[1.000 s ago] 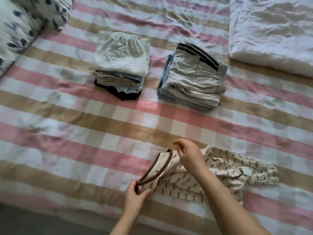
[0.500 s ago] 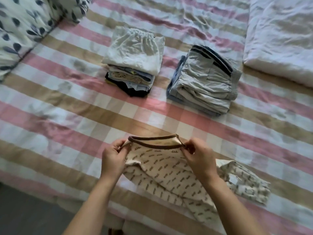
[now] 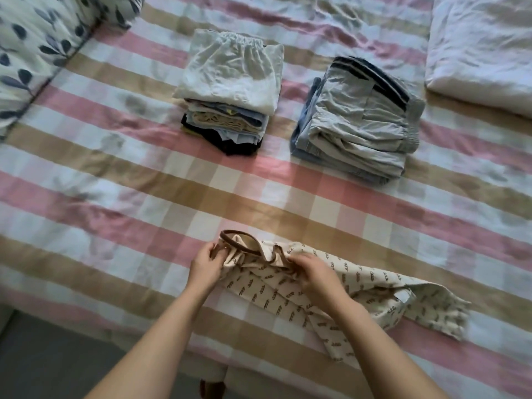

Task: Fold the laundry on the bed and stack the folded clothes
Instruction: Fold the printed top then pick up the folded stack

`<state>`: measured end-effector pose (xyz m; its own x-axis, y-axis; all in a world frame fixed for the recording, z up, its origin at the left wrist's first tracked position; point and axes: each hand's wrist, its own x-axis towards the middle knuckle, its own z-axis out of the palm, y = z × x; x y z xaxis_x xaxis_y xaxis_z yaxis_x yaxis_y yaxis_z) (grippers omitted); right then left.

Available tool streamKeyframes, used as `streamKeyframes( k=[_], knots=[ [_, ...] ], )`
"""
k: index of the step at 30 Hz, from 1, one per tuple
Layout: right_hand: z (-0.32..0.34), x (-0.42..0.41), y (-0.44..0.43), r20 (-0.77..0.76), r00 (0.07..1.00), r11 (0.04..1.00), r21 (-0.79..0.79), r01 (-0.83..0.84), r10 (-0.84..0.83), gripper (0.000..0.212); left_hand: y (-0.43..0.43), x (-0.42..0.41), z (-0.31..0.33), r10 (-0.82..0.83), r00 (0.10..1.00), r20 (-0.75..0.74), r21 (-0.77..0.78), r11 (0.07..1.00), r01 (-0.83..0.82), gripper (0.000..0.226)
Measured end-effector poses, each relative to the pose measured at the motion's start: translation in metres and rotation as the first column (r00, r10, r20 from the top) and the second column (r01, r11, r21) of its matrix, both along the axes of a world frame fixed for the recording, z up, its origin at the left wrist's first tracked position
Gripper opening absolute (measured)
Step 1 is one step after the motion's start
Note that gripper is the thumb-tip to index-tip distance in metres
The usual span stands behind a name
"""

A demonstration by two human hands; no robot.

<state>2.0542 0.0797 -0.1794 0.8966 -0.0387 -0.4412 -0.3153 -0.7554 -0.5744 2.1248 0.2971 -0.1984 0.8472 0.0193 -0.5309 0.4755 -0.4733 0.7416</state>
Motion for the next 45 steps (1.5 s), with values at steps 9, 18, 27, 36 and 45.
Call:
streamKeyframes(
  k=[9, 18, 27, 36, 45],
  knots=[
    [-0.001, 0.059, -0.014, -0.199, 0.96, 0.979, 0.083, -0.185, 0.198, 0.048, 0.011, 0.004, 0.002, 0.182, 0.957, -0.224, -0.254, 0.937, -0.238, 0.018],
    [0.067, 0.037, -0.038, -0.015, 0.972, 0.939, 0.254, 0.231, -0.235, 0.015, 0.002, 0.016, 0.073, 0.167, 0.983, -0.075, -0.383, 0.905, -0.183, 0.017],
    [0.257, -0.016, -0.1, 0.455, 0.792, 0.908, 0.104, 0.407, -0.407, 0.016, -0.034, 0.02, 0.251, -0.047, 0.947, 0.319, -0.385, 0.906, 0.175, 0.019],
    [0.352, -0.049, -0.108, 0.659, 0.598, 0.845, 0.111, 0.524, -0.457, 0.013, -0.049, 0.026, 0.363, -0.095, 0.797, 0.597, -0.27, 0.911, 0.311, 0.008],
    [0.368, -0.082, -0.077, 0.719, 0.572, 0.869, 0.09, 0.486, -0.395, 0.024, -0.032, -0.001, 0.397, -0.08, 0.665, 0.743, -0.139, 0.953, 0.27, 0.025]
  ],
)
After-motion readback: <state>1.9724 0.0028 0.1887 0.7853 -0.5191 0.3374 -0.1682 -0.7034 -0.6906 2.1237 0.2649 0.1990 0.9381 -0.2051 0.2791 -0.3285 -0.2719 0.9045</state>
